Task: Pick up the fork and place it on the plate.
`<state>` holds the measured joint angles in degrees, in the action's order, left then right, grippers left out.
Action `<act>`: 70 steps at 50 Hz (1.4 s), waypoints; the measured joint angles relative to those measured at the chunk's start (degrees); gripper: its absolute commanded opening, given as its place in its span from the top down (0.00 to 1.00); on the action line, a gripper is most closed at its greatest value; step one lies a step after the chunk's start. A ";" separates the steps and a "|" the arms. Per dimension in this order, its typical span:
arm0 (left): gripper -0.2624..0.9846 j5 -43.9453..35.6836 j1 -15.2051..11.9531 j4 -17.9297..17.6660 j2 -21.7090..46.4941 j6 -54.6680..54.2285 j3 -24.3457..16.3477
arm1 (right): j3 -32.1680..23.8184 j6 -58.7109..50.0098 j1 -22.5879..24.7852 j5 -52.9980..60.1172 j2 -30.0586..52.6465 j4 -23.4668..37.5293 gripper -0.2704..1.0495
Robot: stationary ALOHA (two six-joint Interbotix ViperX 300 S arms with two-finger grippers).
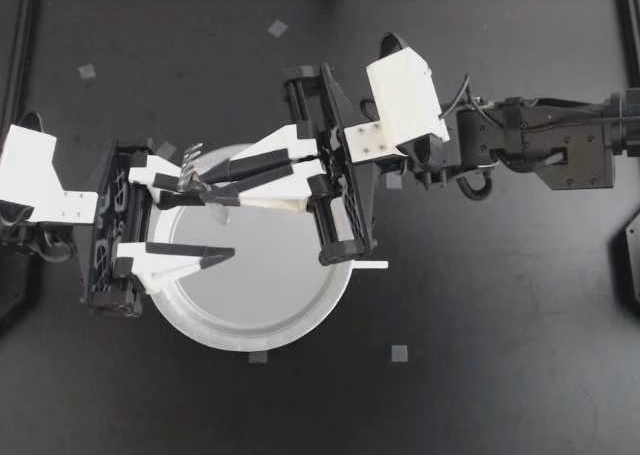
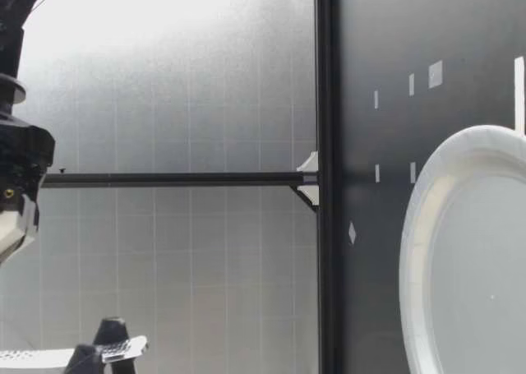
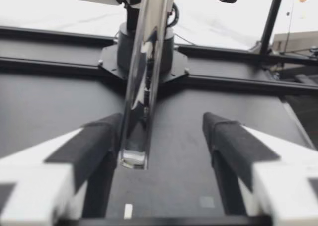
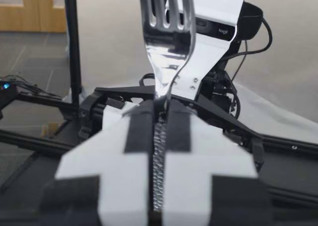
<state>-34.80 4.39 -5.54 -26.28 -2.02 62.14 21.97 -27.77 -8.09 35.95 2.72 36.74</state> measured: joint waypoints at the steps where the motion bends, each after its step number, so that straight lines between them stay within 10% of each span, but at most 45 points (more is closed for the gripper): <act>1: 0.45 0.00 0.00 0.00 0.00 0.00 0.00 | 0.00 0.00 0.00 0.09 0.18 0.00 0.84; 17: 0.77 0.00 0.00 0.00 -1.67 0.79 1.49 | 0.00 0.00 0.00 0.35 0.18 0.00 0.84; 28: 0.80 0.00 0.00 0.00 -2.46 1.85 1.76 | 0.00 -0.35 0.00 0.53 0.00 0.00 0.79; 42: 0.80 -0.09 0.09 0.00 -2.64 1.93 1.76 | 0.00 -0.70 -0.09 2.37 0.44 -0.44 0.16; 63: 0.80 2.29 0.09 -1.23 -10.02 -0.18 4.75 | 5.27 -1.23 -1.58 -2.55 -3.16 -1.32 0.20; 70: 0.80 25.93 0.09 -6.50 -15.47 -1.76 3.87 | 11.16 -1.41 -2.02 -5.45 -8.61 -3.34 0.20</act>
<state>-8.88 4.48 -12.04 -41.75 -3.78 66.01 33.13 -29.18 -10.11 30.50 -5.89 33.40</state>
